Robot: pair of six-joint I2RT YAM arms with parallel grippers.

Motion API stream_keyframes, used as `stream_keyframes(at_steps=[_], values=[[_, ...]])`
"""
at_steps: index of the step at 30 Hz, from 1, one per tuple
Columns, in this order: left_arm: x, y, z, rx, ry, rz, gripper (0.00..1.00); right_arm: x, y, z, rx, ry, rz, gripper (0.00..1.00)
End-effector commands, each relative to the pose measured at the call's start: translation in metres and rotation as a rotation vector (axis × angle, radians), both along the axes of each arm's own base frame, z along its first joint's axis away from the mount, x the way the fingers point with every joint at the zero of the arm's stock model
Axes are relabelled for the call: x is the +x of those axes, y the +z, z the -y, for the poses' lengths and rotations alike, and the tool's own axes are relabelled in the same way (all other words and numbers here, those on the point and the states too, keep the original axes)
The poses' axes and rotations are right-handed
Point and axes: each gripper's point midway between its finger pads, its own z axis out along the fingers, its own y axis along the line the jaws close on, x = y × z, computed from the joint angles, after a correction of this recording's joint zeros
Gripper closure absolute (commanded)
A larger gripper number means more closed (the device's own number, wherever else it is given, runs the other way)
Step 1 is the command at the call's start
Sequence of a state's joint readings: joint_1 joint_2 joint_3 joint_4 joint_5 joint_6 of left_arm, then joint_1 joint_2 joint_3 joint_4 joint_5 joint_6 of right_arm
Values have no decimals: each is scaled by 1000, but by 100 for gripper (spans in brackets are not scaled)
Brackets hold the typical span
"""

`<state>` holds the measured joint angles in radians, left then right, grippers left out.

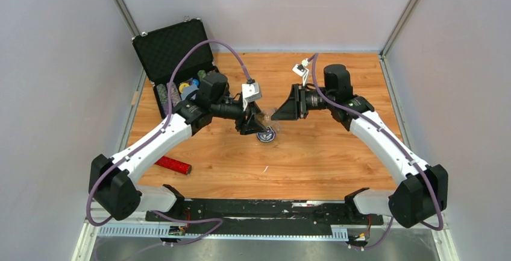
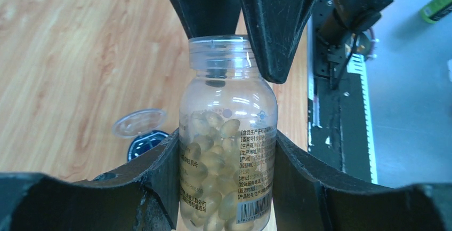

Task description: Sort the pills into containers

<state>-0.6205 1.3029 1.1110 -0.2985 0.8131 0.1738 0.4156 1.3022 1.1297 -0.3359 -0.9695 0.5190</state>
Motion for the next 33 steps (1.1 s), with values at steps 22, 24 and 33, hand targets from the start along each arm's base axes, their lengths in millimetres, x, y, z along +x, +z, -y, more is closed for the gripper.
stream_keyframes(at_steps=[22,24,33], values=[[27,-5,1,34,54,124,100,24,10,-3,46,-239,-339,34],[27,-5,1,33,56,124,100,25,8,-3,36,-243,-352,40],[24,-3,2,23,55,102,100,24,8,-6,28,-174,-285,96]])
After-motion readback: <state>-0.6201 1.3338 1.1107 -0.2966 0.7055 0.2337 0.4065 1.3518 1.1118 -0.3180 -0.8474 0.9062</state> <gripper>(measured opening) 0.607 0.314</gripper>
